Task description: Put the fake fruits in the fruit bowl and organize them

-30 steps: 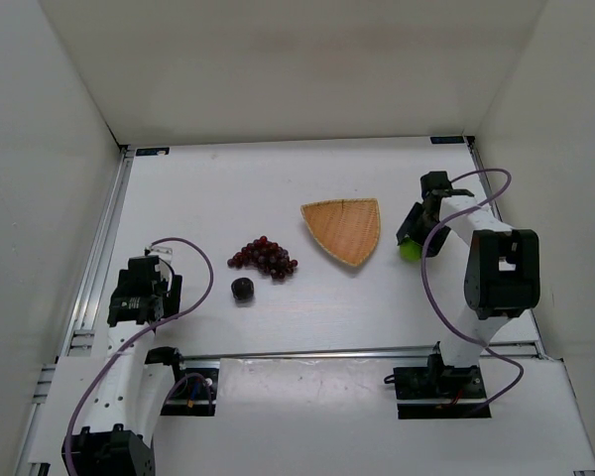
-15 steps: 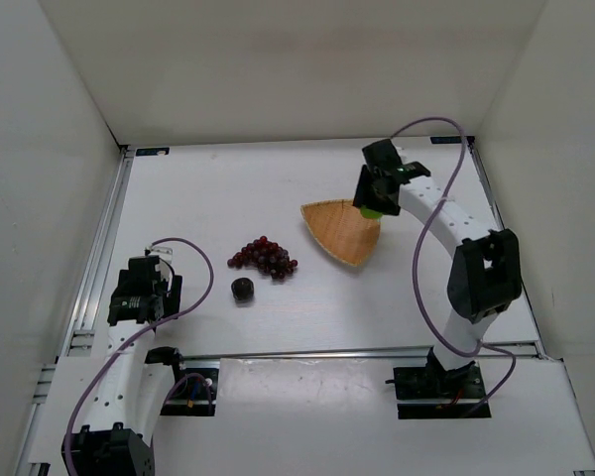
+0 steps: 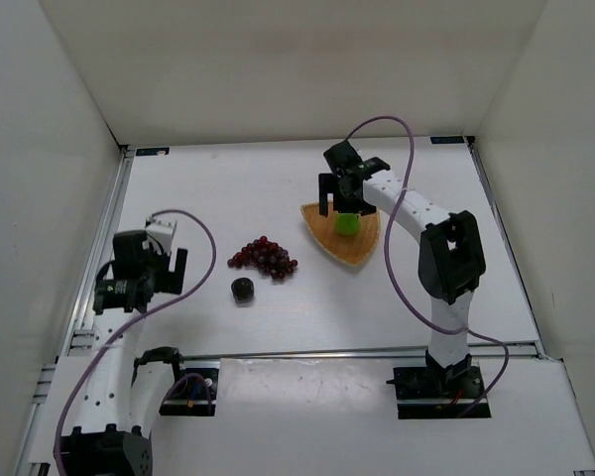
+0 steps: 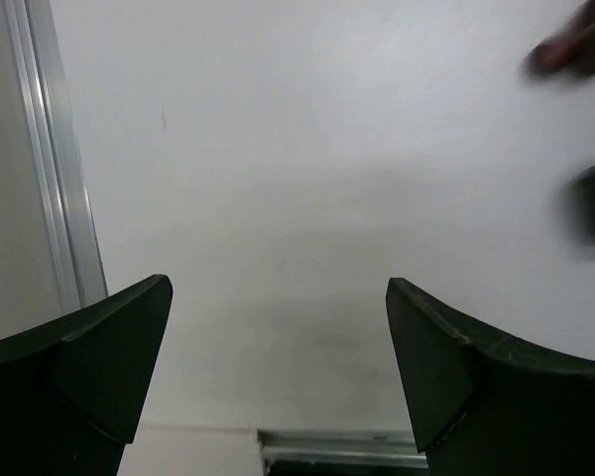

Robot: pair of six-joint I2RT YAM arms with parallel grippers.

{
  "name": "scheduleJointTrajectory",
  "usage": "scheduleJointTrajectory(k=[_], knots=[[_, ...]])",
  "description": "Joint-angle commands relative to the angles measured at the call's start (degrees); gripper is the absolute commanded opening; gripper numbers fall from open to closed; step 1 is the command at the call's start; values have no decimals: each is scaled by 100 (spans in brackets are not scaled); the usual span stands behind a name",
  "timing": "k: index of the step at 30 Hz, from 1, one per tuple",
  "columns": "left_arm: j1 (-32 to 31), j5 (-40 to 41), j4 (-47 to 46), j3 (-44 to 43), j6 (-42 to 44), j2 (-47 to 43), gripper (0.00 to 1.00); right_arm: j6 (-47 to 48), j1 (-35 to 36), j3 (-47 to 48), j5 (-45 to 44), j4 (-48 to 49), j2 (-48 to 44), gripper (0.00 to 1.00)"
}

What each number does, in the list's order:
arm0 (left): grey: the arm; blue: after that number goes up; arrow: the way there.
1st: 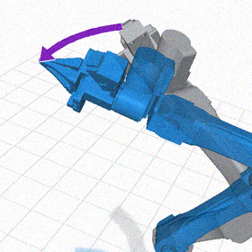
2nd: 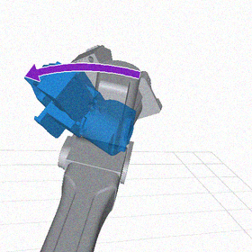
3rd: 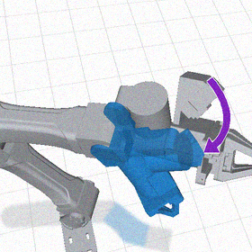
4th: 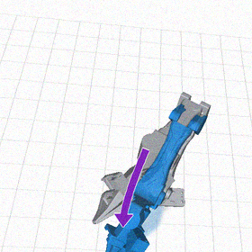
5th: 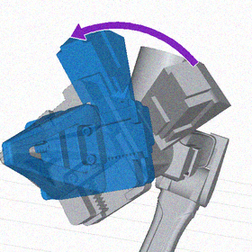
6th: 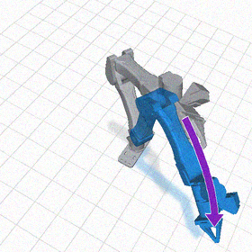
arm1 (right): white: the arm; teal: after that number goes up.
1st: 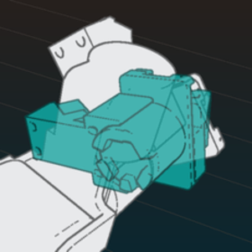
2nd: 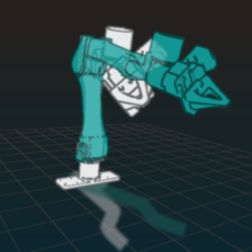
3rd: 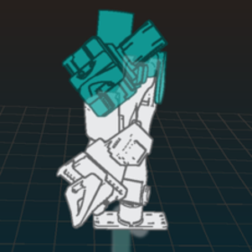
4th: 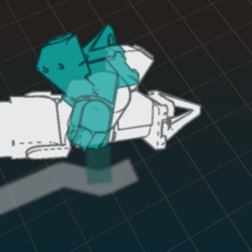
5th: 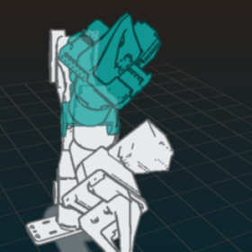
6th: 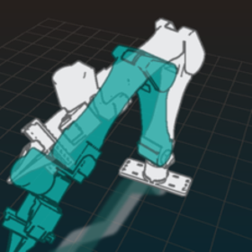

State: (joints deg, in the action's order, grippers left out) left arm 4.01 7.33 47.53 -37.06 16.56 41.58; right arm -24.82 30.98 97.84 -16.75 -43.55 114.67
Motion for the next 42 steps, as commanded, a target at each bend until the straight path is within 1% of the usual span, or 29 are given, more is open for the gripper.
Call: scheduleJointTrajectory(k=[1, 2, 4, 5, 6, 8, 9, 11, 12, 13, 16, 17, 20, 22, 24, 25, 26, 27, 28, 29, 31, 32, 34, 35, 38, 42], knots=[[-14, -1864, -157, -1240, 173, 540, 100, 495, 311, 140, -12, 266, -656, 100], [-14, -2363, -156, -1712, 103, 727, 100, 617, 399, 43, -12, 399, -857, 100], [-14, -2867, -86, -2137, 23, 1087, 100, 1091, 610, -159, 382, 689, -1008, 100], [-14, -3287, -7, -2330, -64, 1402, 100, 1258, 828, -239, 557, 803, -1008, 100], [-14, -3474, -7, -2645, -221, 1553, 100, 1399, 944, -239, 690, 804, -939, 100], [-14, -3869, 54, -2894, -416, 1921, 100, 1698, 1251, -117, 927, 804, -615, 100], [-14, -4315, 124, -3060, -590, 2028, 100, 1769, 1357, 75, 989, 682, -482, 100], [-14, -4739, 265, -3184, -715, 2291, 100, 1988, 1612, 287, 1182, 559, -78, 100], [-14, -5107, 344, -3237, -715, 2362, 100, 2042, 1769, 453, 1383, 480, 54, 100], [38, -5241, 519, -3238, -776, 2415, 100, 2095, 1832, 507, 1472, 479, 273, 100], [117, -5321, 591, -3001, -777, 2469, 100, 2148, 2034, 674, 1666, 479, 669, 100], [204, -5321, 591, -2905, -707, 2321, 100, 2148, 2035, 675, 1719, 479, 766, 100], [276, -4874, 591, -2588, -636, 2153, 100, 2026, 2166, 902, 1807, 541, 1162, 100], [276, -4428, 591, -2360, -636, 1995, 100, 1885, 2289, 1043, 1371, 541, 1451, 100], [328, -4136, 539, -2193, -636, 1828, 100, 1648, 2289, 1175, 1123, 470, 1601, 99], [328, -3804, 486, -2026, -636, 1766, 100, 1560, 2289, 1306, 1035, 305, 1654, 93], [328, -3574, 485, -1955, -636, 1705, 100, 1489, 2289, 1308, 938, 303, 1707, 73], [328, -3337, 416, -1902, -636, 1600, 100, 1341, 2289, 1308, 833, 251, 1612, 65], [328, -2769, 415, -1902, -636, 1599, 100, 1278, 2289, 1238, 832, 251, 1524, 59], [328, -2442, 363, -1849, -636, 1546, 100, 1199, 2229, 1159, 910, 320, 1410, 44], [276, -1844, 415, -2059, -532, 1546, 100, 893, 2062, 1009, 1199, 426, 997, 34], [276, -1336, 415, -2260, -304, 1546, 100, 769, 2009, 878, 1270, 513, 856, 34], [215, -789, 415, -2402, -57, 1485, 100, 488, 1833, 754, 1385, 680, 391, 34], [214, -334, 311, -2472, 222, 1484, 100, 426, 1754, 693, 1385, 733, 224, 34], [153, 292, 64, -2525, 680, 1484, 100, 224, 1579, 622, 991, 848, -426, 34], [100, 497, -103, -2526, 796, 1537, 100, -57, 1209, 622, 464, 795, -622, 34]])
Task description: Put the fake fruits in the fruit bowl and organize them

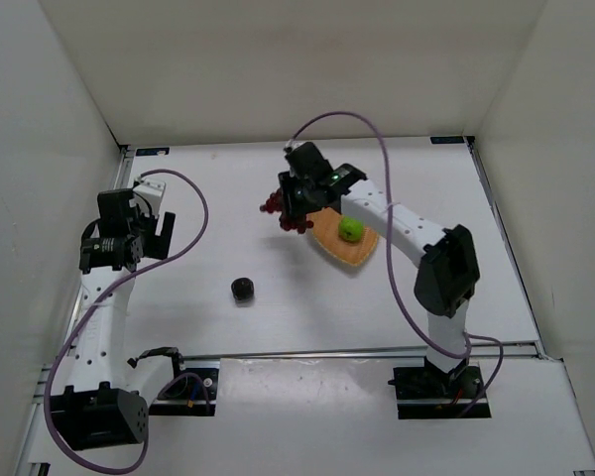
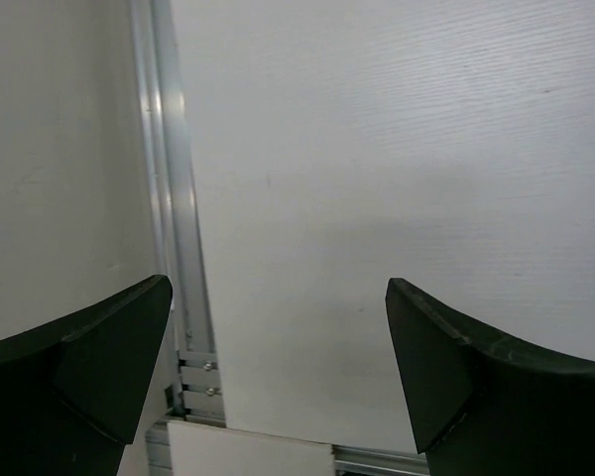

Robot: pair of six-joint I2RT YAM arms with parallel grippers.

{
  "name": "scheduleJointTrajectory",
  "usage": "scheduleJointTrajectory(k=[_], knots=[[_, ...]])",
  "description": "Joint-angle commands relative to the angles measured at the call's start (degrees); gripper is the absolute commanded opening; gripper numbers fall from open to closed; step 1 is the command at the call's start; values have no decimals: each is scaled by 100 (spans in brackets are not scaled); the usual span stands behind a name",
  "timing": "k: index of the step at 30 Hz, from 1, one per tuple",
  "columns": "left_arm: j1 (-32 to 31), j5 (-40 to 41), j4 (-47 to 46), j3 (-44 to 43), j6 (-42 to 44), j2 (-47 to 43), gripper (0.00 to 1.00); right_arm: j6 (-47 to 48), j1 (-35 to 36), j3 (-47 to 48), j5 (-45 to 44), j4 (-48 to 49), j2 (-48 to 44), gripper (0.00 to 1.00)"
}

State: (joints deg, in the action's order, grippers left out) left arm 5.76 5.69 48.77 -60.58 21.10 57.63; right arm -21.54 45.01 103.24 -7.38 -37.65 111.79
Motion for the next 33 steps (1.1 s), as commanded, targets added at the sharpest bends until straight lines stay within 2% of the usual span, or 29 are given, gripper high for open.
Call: scheduleJointTrajectory(k=[1, 5, 12, 16, 18, 20, 24, 27, 31, 33], knots=[[-75, 739, -228, -174, 342, -67, 100, -438, -256, 82, -623, 92, -333, 34], [-180, 863, -342, -174, 97, 55, 100, -553, -616, 214, -853, -261, -114, 33], [-180, 749, -342, -51, -168, 161, 100, -912, -740, 275, -1003, -471, 343, 33], [-180, 505, -342, -156, -221, 223, 100, -861, -810, 301, -1063, -541, 703, 53], [-180, 284, -342, -208, -150, 223, 100, -861, -810, 476, -1378, -708, 766, 70], [-180, -94, -220, -339, -72, 223, 100, -861, -863, 478, -1538, -867, 836, 75], [-233, -271, -105, -534, -71, 223, 100, -861, -863, 223, -1539, -867, 599, 77], [-233, -323, -52, -639, -71, 275, 100, -974, -863, -23, -1539, -920, 327, 100], [-233, -323, 0, -780, -133, 276, 100, -397, -451, -252, -1539, -306, -490, 100], [-233, -498, 1, -920, -263, 276, 100, 393, -13, -331, -1304, 115, -666, 100]])
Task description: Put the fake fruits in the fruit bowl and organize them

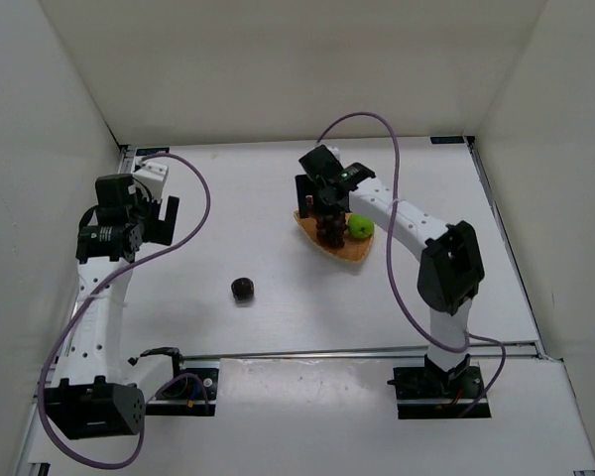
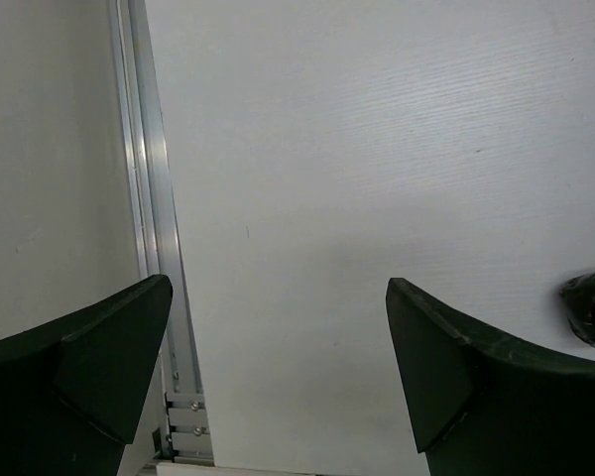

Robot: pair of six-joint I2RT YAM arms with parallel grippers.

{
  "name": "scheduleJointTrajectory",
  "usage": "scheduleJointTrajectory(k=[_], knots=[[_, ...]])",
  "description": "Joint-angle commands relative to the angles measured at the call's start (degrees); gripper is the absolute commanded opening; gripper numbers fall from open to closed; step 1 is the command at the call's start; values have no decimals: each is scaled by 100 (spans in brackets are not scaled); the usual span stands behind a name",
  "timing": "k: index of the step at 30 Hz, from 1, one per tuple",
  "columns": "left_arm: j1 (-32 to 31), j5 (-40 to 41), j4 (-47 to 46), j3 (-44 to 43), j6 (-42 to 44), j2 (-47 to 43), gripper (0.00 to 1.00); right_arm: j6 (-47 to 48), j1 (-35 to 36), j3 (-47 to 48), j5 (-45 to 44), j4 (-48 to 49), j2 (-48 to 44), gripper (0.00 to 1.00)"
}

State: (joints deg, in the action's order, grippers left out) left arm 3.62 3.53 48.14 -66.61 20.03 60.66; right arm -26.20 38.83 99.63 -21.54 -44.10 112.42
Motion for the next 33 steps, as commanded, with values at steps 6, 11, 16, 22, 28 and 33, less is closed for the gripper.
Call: scheduleJointTrajectory(k=[6, 11, 16, 22, 28, 33], knots=[[306, -4196, 1142, -1203, 154, 129, 100, 1916, 1513, -32, 1792, 771, -284, 100], [306, -5916, 2182, -1242, 714, 586, 100, 1224, 1645, -32, 3048, 1139, 279, 100], [525, -5916, 1779, -714, 231, 788, 100, 748, 1829, 266, 3262, 1457, 772, 100], [579, -5855, 1488, -328, -7, 789, 100, 371, 2006, 311, 2717, 1166, 1203, 99], [579, -5591, 1259, -37, -140, 684, 100, 308, 2269, 494, 2603, 1166, 1475, 83], [579, -5390, 1259, 16, -140, 622, 100, 308, 2374, 698, 2725, 965, 1678, 66]])
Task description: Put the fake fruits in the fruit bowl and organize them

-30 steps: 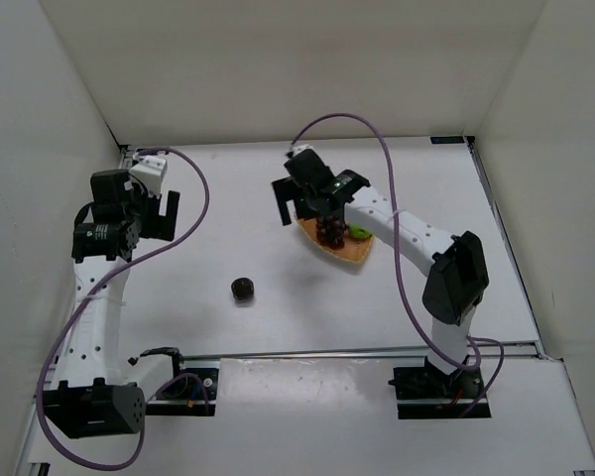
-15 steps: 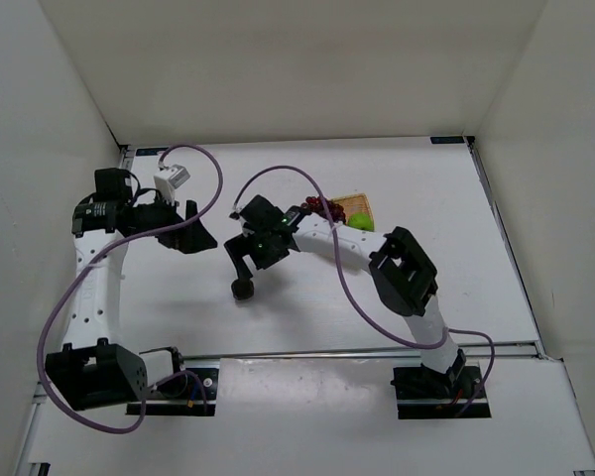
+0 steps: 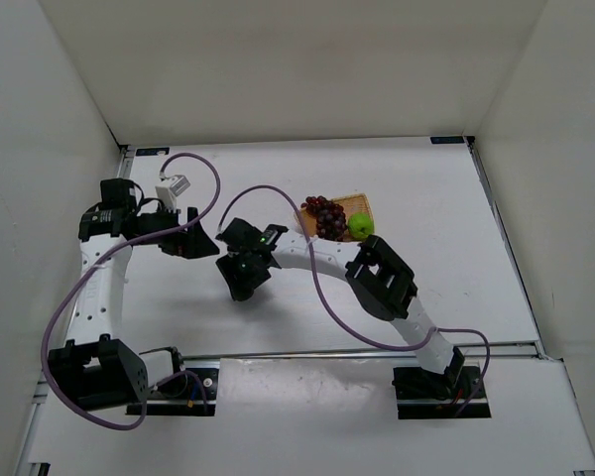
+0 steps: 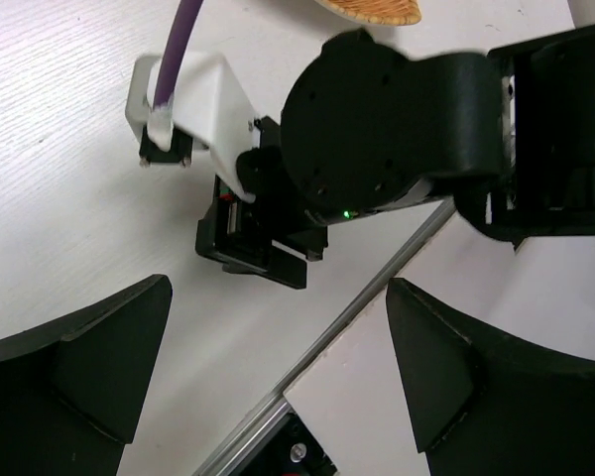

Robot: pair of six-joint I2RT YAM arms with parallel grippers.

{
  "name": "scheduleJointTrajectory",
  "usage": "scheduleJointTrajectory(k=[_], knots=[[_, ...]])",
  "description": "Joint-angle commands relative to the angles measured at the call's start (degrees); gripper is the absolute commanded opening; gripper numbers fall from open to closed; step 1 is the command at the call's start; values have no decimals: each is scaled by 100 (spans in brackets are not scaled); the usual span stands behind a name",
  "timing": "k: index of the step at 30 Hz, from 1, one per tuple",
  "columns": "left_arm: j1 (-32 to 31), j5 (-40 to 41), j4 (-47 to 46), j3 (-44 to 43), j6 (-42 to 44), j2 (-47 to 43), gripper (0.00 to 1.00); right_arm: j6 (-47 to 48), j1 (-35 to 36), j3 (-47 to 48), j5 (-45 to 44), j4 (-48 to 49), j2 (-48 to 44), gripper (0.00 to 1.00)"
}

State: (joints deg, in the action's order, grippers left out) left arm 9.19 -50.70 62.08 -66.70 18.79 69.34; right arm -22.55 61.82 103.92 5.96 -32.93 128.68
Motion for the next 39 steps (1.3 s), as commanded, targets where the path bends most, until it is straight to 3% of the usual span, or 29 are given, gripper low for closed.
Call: scheduleJointTrajectory(k=[1, 2, 3, 7, 14, 17, 22, 32, 34, 36, 38, 39], knots=[[21, 34, -135, 25, -15, -246, 100, -109, 76, 269, -77, -153, 52, 62], [21, 86, -135, 25, -15, -246, 100, -110, 76, 269, -77, -205, 104, 56], [21, 86, -135, 25, -15, -246, 100, -171, 76, 269, -77, -205, 104, 40], [21, 489, -205, -27, -138, -246, 100, -382, -91, -133, -542, -205, -420, 22], [-856, 3301, -890, 376, 54, -501, 100, -1120, -1249, -1960, -2086, -310, -2398, 17], [-1375, 3593, -891, 509, 134, -317, 100, -876, -1697, -2217, -2432, -451, -2953, 17], [-2305, 3848, -1136, 334, 82, 623, 100, -707, -2472, -2499, -2520, -583, -2893, 17], [-3133, 4384, -1331, -414, -94, 2030, 100, -874, -2816, -2385, -2459, -689, -2409, 17], [-3134, 4384, -1383, -414, -94, 2031, 100, -927, -2816, -2464, -2459, -689, -2461, 21], [-3186, 4384, -1383, -414, -156, 2031, 100, -927, -2816, -2517, -2310, -689, -2514, 31], [-3187, 4384, -1436, -301, -156, 1970, 100, -980, -2816, -2517, -2309, -741, -2515, 51], [-3187, 4384, -1436, -300, -156, 1969, 100, -980, -2816, -2517, -2309, -802, -2576, 70]])
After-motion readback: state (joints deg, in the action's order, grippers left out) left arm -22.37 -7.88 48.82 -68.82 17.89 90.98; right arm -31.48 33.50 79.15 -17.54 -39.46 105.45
